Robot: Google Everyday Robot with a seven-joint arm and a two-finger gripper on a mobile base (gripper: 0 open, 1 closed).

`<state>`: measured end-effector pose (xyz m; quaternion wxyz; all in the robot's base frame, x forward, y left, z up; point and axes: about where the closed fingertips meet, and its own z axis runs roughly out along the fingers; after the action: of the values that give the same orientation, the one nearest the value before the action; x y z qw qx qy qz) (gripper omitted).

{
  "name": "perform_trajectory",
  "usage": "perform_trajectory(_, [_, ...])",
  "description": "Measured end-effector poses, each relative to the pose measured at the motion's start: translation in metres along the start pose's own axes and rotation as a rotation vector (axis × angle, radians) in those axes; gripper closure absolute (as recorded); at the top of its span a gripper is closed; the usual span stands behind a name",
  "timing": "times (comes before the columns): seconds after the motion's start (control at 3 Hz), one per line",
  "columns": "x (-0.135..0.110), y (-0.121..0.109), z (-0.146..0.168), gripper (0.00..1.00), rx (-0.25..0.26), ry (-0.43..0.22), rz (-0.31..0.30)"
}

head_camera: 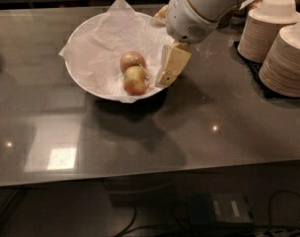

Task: Pick apple from white bowl

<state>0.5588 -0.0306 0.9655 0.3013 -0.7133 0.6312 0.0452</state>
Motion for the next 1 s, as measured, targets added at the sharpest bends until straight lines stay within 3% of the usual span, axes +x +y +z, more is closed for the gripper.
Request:
perform_trajectory(0.33, [-0.008,-0.010,0.022,0.20,-0.033,-0.032,-0.016])
perform_trajectory(1.0, [-0.015,-0.019,0.047,0.24,-0.069,-0.067,-0.021])
